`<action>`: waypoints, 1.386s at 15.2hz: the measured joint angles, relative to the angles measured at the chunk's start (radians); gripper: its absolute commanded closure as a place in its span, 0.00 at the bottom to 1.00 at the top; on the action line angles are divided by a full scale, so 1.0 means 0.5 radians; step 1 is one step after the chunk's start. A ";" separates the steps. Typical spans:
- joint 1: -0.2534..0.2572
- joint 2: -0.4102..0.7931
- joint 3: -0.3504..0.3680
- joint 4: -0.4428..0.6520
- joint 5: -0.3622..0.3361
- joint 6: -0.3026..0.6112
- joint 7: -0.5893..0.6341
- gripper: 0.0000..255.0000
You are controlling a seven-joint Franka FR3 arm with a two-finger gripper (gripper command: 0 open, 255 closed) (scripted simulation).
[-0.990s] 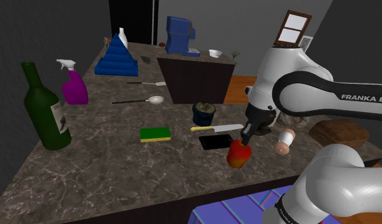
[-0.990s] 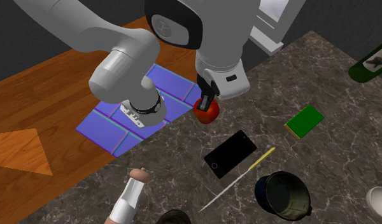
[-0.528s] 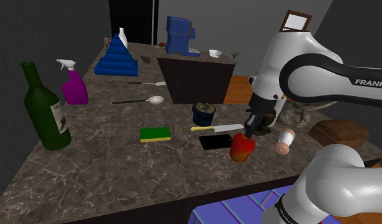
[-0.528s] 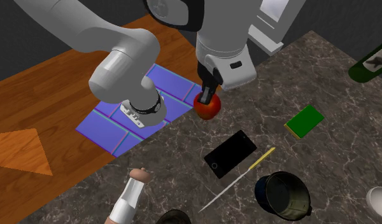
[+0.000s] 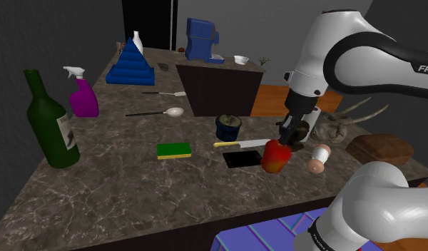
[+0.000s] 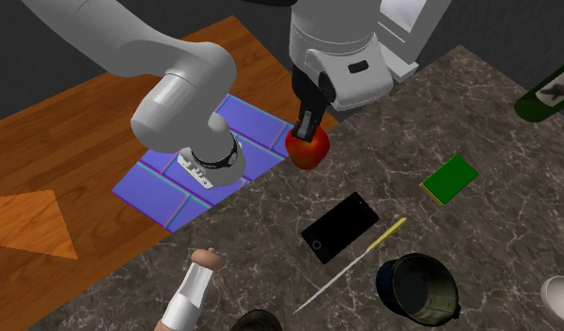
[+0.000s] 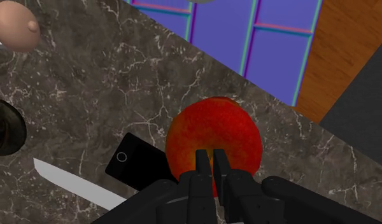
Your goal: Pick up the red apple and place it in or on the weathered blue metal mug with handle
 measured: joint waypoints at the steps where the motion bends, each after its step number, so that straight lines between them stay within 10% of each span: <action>1: -0.001 0.001 -0.003 0.023 -0.003 -0.022 -0.002 1.00; 11: -0.014 0.074 -0.018 0.326 -0.020 -0.252 -0.008 1.00; 21: -0.103 0.802 -0.147 0.890 -0.141 -0.086 -0.156 1.00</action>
